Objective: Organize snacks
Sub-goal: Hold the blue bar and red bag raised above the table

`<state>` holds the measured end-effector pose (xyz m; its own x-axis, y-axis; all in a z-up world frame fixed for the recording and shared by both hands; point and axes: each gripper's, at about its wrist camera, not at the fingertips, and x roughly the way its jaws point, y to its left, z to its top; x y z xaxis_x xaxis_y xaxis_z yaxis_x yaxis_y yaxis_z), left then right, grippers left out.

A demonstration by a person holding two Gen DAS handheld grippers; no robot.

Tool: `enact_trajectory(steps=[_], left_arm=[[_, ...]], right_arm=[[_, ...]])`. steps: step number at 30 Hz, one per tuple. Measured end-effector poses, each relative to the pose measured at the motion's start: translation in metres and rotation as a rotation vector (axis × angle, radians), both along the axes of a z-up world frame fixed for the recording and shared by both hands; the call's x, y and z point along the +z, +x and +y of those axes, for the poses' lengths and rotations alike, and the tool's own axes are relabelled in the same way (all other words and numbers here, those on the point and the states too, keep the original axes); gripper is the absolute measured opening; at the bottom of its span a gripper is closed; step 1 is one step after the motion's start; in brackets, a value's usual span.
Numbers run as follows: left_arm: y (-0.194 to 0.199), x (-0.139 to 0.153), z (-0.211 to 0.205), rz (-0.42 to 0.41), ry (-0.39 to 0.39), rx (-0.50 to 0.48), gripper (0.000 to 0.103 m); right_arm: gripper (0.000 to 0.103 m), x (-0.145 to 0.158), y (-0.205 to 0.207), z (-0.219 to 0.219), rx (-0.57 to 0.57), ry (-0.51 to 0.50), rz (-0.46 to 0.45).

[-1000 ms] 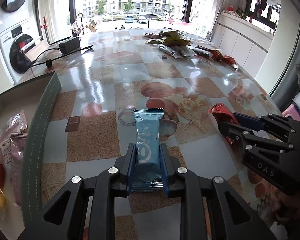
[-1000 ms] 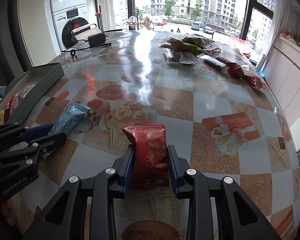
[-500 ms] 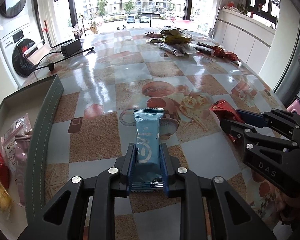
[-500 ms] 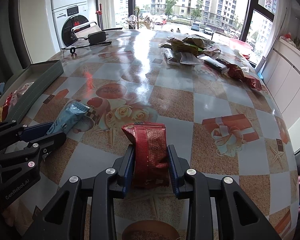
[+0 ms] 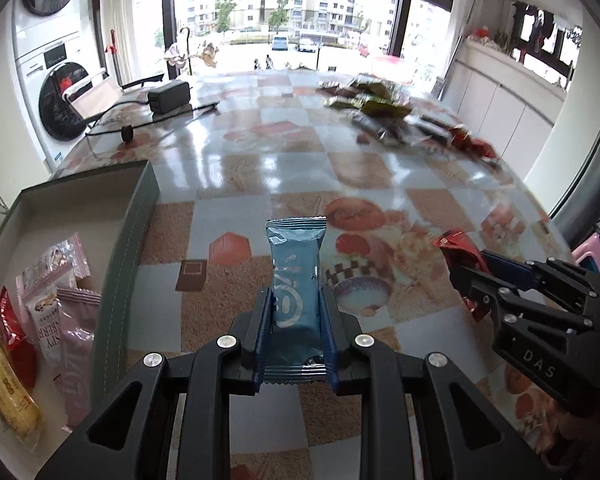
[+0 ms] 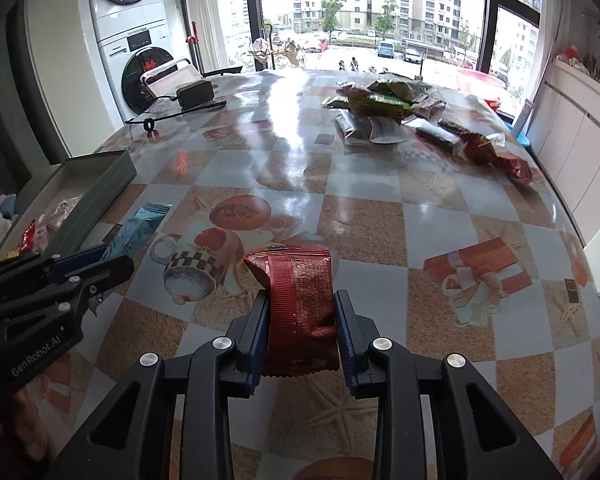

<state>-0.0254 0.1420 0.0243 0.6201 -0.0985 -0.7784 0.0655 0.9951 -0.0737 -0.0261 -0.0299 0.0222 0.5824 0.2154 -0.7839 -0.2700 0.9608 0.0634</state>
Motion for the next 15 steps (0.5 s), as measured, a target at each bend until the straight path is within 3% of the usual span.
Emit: enact_trajectory(steps=[4, 15], left_arm=[[-0.0021, -0.013, 0.0015, 0.019, -0.003, 0.016, 0.025], [-0.0029, -0.0139, 0.003, 0.006, -0.02, 0.005, 0.025]], right_arm=[[0.033, -0.0092, 0.0001, 0.0044, 0.001, -0.015, 0.023], [0.033, -0.0103, -0.0075, 0.0106, -0.002, -0.046, -0.007]])
